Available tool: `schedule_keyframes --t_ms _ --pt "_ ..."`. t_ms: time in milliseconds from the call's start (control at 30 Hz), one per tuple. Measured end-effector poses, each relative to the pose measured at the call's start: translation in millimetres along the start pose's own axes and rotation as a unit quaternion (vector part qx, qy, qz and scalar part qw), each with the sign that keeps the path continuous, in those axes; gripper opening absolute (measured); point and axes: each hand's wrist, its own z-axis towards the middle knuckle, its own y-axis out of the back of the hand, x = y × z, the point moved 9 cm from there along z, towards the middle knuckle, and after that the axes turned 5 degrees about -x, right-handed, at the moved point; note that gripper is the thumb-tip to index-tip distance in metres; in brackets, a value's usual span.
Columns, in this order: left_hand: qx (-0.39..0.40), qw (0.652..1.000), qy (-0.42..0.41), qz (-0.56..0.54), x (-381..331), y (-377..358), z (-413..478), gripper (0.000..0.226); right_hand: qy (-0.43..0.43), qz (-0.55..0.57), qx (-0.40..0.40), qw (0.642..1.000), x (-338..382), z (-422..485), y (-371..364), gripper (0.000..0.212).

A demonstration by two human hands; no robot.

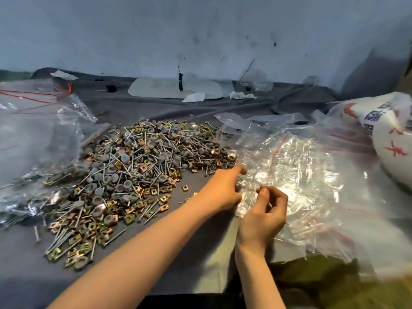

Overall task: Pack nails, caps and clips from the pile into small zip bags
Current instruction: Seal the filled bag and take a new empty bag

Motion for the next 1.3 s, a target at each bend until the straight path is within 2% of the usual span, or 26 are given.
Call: schedule_keyframes --t_ms 167,300,433,533,633,700,733,833,900,967,1067,1167,1300 --pt "0.0 1.0 0.006 0.017 2 -5 -7 0.068 -0.017 0.013 0.0 1.0 -2 1 0 0.024" --pt "-0.02 0.999 0.023 -0.037 7 -6 -7 0.051 -0.031 0.024 0.0 0.999 -5 2 0 0.03" --pt "-0.103 0.992 0.009 -0.07 6 18 -8 0.031 -0.01 0.011 0.015 1.0 -3 1 -3 0.029" --pt "-0.133 0.974 0.006 -0.183 6 35 -13 0.02 0.004 -0.016 0.04 0.999 -2 -1 -7 0.026" --pt "-0.144 0.932 0.016 -0.332 10 51 -20 0.02 0.057 -0.06 0.073 0.994 9 -6 -13 0.024" --pt "-0.152 0.908 -0.001 -0.391 12 61 -28 0.022 0.056 -0.024 0.095 0.994 12 -8 -16 0.018" --pt "-0.165 0.905 -0.016 -0.392 12 66 -33 0.025 0.033 0.013 0.113 0.993 12 -10 -19 0.019" --pt "-0.206 0.902 -0.041 -0.377 21 68 -52 0.033 -0.042 0.084 0.157 0.983 2 -13 -28 0.038" --pt "-0.235 0.885 -0.037 -0.401 33 62 -64 0.038 -0.078 0.111 0.16 0.978 -5 -12 -29 0.048" --pt "-0.258 0.873 -0.027 -0.412 46 55 -70 0.043 -0.112 0.131 0.168 0.971 -10 -9 -31 0.05" --pt "-0.264 0.881 -0.034 -0.392 52 50 -72 0.045 -0.163 0.157 0.231 0.946 -18 -14 -40 0.049" --pt "-0.26 0.895 -0.035 -0.361 56 49 -72 0.047 -0.155 0.128 0.293 0.935 -17 -23 -49 0.039" --pt "-0.269 0.919 -0.04 -0.286 56 50 -76 0.032 -0.11 0.07 0.299 0.945 -16 -23 -49 0.029"
